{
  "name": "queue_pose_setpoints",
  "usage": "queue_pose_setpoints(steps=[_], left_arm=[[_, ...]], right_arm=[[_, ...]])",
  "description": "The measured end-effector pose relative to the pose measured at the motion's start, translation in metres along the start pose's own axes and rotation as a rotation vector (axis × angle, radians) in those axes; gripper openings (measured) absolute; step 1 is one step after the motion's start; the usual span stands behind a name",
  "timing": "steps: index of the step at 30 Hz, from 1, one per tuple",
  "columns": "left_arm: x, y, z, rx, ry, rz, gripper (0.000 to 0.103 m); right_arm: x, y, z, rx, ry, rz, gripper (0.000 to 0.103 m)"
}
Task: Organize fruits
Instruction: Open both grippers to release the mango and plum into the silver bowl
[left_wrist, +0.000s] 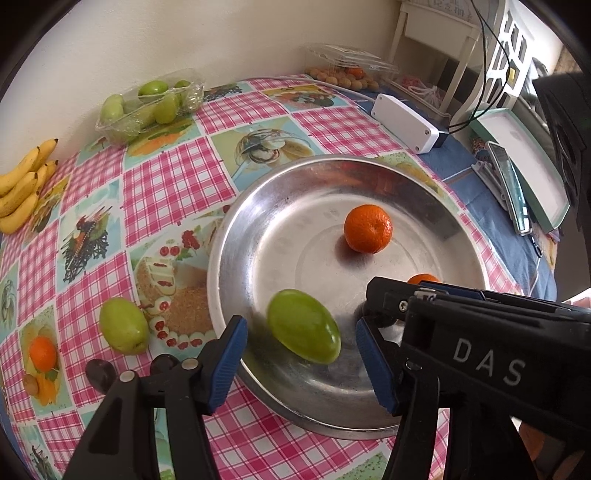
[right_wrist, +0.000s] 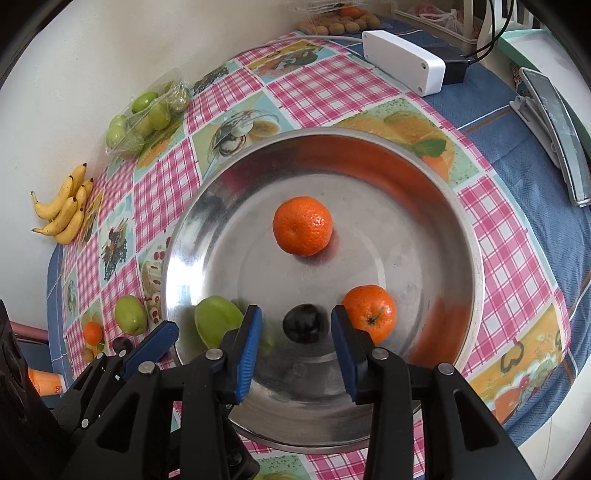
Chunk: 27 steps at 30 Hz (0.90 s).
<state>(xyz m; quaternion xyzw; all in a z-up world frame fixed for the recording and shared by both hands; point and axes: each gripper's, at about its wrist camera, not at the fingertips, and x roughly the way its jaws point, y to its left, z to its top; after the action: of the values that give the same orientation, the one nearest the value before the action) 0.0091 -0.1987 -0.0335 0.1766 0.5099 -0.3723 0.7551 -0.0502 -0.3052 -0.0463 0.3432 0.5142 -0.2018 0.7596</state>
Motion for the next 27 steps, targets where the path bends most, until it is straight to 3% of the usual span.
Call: queue_pose_setpoints(steps=[7, 12, 22, 27], left_arm=[[-0.013, 0.024, 0.002, -0.120, 0.005, 0.024, 0.065], [-0.017, 0.052, -0.003, -0.248, 0.025, 0.072, 0.065], [-0.033, 0.112, -0.019, -0.521, -0.019, 0.083, 0.065], [-0.033, 0.127, -0.026, -0.577, -0.008, 0.087, 0.071]], right_arm=[[-0.011, 0.001, 0.000, -0.005, -0.035, 0.009, 0.040], [-0.009, 0.002, -0.001, -0.006, -0.028, 0.009, 0.040], [-0.006, 0.010, -0.004, -0.069, -0.019, 0.004, 0.040], [-0.006, 0.017, -0.007, -0.106, -0.022, -0.004, 0.041]])
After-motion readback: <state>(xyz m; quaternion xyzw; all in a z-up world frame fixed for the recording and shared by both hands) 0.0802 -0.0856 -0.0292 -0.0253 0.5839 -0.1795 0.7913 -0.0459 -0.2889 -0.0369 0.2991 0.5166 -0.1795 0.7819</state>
